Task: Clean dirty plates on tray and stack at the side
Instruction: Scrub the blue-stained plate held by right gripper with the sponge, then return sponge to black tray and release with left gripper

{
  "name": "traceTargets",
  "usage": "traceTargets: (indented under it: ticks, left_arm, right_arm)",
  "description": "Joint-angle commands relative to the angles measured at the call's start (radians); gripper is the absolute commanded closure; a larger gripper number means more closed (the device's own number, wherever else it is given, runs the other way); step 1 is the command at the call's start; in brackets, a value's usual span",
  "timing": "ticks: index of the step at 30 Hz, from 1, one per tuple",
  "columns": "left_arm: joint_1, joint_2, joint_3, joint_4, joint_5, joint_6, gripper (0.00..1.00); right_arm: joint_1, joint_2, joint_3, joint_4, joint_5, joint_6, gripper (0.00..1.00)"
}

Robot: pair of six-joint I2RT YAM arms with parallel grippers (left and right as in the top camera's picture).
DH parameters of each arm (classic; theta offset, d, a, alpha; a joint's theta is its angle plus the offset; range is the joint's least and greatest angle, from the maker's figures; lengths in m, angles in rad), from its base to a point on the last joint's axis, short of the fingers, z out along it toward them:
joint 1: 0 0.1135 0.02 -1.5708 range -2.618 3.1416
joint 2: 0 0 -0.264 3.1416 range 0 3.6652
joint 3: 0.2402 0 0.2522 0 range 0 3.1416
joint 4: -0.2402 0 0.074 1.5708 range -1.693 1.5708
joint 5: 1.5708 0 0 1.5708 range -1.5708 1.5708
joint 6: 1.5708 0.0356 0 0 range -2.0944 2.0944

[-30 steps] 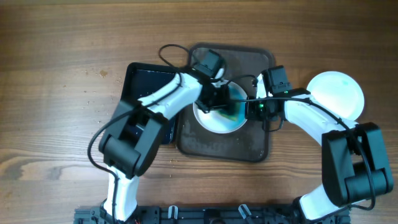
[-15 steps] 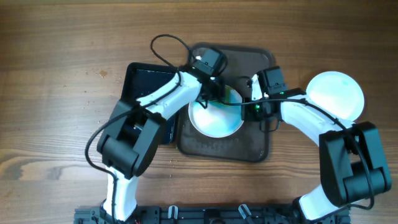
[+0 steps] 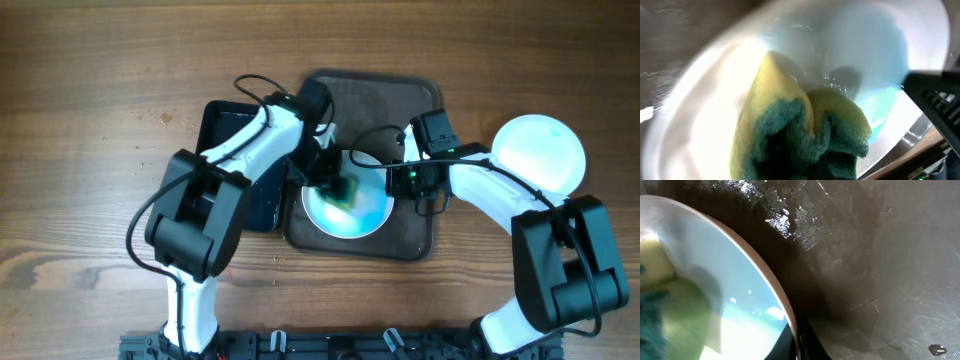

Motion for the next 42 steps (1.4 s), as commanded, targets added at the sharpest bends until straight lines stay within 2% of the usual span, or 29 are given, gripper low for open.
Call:
traceTargets:
  ticks: [1,4,7,10,14,20,22,24,26,30,31,32,33,34,35,39,42]
  left_arm:
    - [-0.064,0.018,-0.037,0.055,0.061,0.045,0.96]
    - [-0.089,0.019,-0.058,0.062,0.068,0.041,0.96]
    - [-0.088,0.019,-0.058,0.009,0.124,0.073,0.96]
    - [-0.085,0.018,-0.058,-0.059,0.120,0.097,0.96]
    - [-0.030,-0.041,-0.057,-0.090,0.033,0.027,0.96]
    - [0.098,-0.315,-0.058,-0.095,-0.150,-0.086,0.96]
    - [0.176,-0.386,-0.058,-0.134,-0.310,-0.156,0.96]
    - [0.260,-0.392,-0.063,-0.160,-0.442,-0.170,0.96]
    - [0.318,-0.379,-0.113,-0.132,-0.455,-0.167,0.96]
    - [0.360,-0.349,-0.249,-0.032,-0.440,-0.140,0.93]
    - [0.360,-0.349,-0.248,-0.032,-0.432,-0.129,0.87]
    - [0.358,-0.355,-0.246,-0.032,-0.401,-0.111,0.72]
    - [0.359,-0.367,-0.224,-0.053,-0.391,-0.109,0.26]
    - [0.364,-0.382,-0.198,-0.078,-0.391,-0.109,0.09]
    - [0.371,-0.398,-0.174,-0.098,-0.388,-0.109,0.00]
    - [0.447,-0.491,-0.018,-0.214,-0.376,-0.109,0.00]
    - [0.519,-0.572,0.048,-0.253,-0.322,-0.109,0.00]
  right_arm:
    - [-0.015,0.023,-0.023,-0.008,0.104,0.044,0.96]
    - [-0.015,0.023,-0.023,-0.013,0.104,0.044,0.96]
    - [-0.015,0.023,-0.023,-0.013,0.104,0.045,0.96]
    - [-0.015,0.023,-0.023,-0.015,0.104,0.044,0.96]
    - [-0.015,0.023,-0.023,-0.019,0.104,0.045,0.96]
    - [-0.015,0.023,-0.023,-0.029,0.104,0.044,0.96]
    - [-0.015,0.023,-0.023,-0.029,0.104,0.041,0.96]
    - [-0.015,0.023,-0.023,-0.014,0.101,-0.006,0.96]
    - [-0.015,0.023,-0.023,0.002,0.100,-0.065,0.96]
    - [-0.015,0.011,-0.018,-0.015,0.096,-0.062,0.96]
    - [-0.015,-0.003,-0.012,-0.034,0.096,-0.062,0.96]
    - [-0.015,-0.040,0.007,-0.077,0.103,-0.064,0.96]
    - [-0.015,-0.088,0.038,-0.130,0.104,-0.085,0.96]
    - [-0.015,-0.127,0.076,-0.189,0.104,-0.114,0.95]
    - [-0.015,-0.145,0.108,-0.234,0.105,-0.120,0.96]
    - [0.019,-0.164,0.278,-0.417,0.150,-0.168,0.96]
    - [0.109,-0.155,0.380,-0.433,0.236,-0.167,0.96]
